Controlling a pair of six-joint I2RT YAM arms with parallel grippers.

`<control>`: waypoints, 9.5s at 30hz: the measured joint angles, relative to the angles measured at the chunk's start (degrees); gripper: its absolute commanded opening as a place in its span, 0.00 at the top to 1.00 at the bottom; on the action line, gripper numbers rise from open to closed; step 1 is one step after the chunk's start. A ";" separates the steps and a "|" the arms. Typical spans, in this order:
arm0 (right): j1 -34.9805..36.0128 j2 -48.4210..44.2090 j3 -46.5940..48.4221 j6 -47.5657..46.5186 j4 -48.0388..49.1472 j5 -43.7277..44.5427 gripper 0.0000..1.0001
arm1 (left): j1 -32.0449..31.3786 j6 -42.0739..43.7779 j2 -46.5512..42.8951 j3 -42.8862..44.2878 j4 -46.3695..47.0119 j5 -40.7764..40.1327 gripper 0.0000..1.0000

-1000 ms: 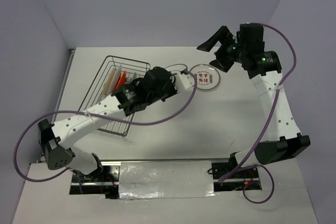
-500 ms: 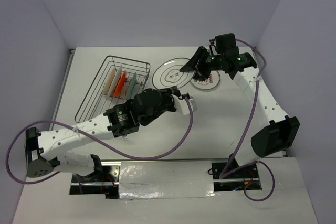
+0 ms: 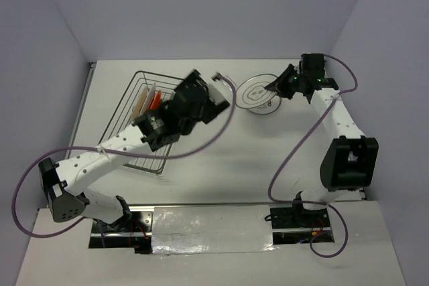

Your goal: Unload the plates from the dish rack

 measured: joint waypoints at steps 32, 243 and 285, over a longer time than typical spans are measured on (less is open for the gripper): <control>-0.92 40.76 27.67 -17.64 -18.45 23.58 0.24 | 36.33 -41.77 -0.83 13.16 -36.28 11.45 0.01; 19.37 8.22 20.98 5.38 -13.88 4.50 1.00 | 5.70 9.09 -6.05 -7.04 0.09 16.06 0.00; -1.77 35.34 22.80 -16.24 -19.34 26.67 0.33 | 42.42 -41.64 -5.09 2.01 -28.89 20.13 0.01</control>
